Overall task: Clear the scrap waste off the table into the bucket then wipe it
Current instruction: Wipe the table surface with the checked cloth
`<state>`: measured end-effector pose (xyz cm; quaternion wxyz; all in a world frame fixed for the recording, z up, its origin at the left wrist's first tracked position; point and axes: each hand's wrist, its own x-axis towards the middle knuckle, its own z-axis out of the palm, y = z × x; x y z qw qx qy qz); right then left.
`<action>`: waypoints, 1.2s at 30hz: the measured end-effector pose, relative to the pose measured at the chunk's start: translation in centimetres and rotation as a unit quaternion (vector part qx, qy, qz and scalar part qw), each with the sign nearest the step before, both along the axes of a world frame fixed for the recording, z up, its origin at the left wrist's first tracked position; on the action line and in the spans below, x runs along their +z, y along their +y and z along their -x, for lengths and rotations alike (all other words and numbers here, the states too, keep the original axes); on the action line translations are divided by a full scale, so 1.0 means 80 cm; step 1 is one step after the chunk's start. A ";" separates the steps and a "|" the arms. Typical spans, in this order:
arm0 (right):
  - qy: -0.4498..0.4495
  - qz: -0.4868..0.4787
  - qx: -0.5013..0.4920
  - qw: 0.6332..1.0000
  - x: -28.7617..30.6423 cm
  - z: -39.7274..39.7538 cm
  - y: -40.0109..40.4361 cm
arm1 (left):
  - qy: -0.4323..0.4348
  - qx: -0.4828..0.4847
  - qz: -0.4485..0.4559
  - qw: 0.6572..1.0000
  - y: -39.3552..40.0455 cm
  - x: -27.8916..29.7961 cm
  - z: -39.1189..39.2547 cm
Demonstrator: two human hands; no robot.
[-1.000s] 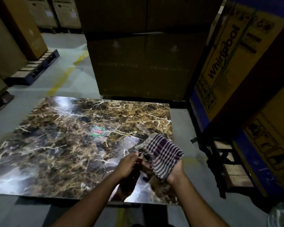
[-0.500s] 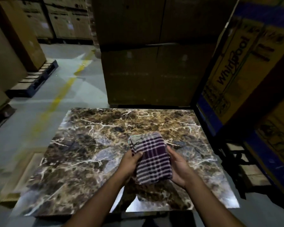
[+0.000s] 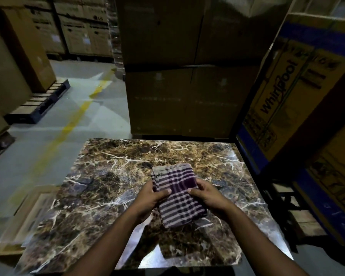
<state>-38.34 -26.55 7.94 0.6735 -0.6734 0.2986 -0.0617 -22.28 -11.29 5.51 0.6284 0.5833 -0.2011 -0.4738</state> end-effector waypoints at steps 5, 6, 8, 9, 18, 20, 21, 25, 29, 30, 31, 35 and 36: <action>0.030 0.059 0.109 0.992 0.030 0.010 -0.036 | 0.105 0.009 0.024 0.994 -0.005 0.019 -0.022; 0.039 0.056 0.123 0.990 0.037 0.011 -0.043 | 0.106 -0.026 0.012 0.994 -0.005 0.022 -0.028; 0.053 0.039 0.153 0.986 0.048 0.010 -0.055 | 0.081 -0.100 -0.009 0.992 -0.005 0.029 -0.031; 0.050 0.015 0.160 0.986 0.051 0.009 -0.060 | 0.066 -0.118 -0.019 0.991 -0.006 0.032 -0.029; -0.238 -0.443 0.042 0.863 0.018 0.043 -0.048 | 0.193 0.075 0.081 0.975 -0.014 0.026 0.023; -0.182 -0.383 0.019 0.905 0.014 0.045 -0.037 | 0.202 0.087 0.078 0.972 -0.013 0.025 0.035; -0.146 -0.341 0.008 0.929 0.012 0.046 -0.036 | 0.189 0.084 0.066 0.976 -0.012 0.025 0.038; -0.044 -0.206 -0.002 0.978 0.026 0.057 -0.051 | 0.093 0.053 0.004 0.994 -0.003 0.028 0.040; 0.005 -0.123 0.129 0.984 0.050 0.065 -0.070 | -0.009 0.032 -0.018 0.999 0.003 0.033 0.032; 0.011 -0.102 0.140 0.985 0.051 0.065 -0.075 | -0.040 0.028 -0.018 0.999 0.005 0.035 0.030; 0.009 -0.092 0.139 0.986 0.049 0.065 -0.080 | -0.061 0.029 -0.014 0.998 0.006 0.038 0.028; -0.049 -0.127 0.121 0.983 0.039 0.064 -0.091 | -0.035 0.053 0.058 0.996 0.007 0.055 0.026; -0.066 -0.137 0.106 0.983 0.037 0.064 -0.090 | -0.021 0.061 0.072 0.995 0.005 0.057 0.027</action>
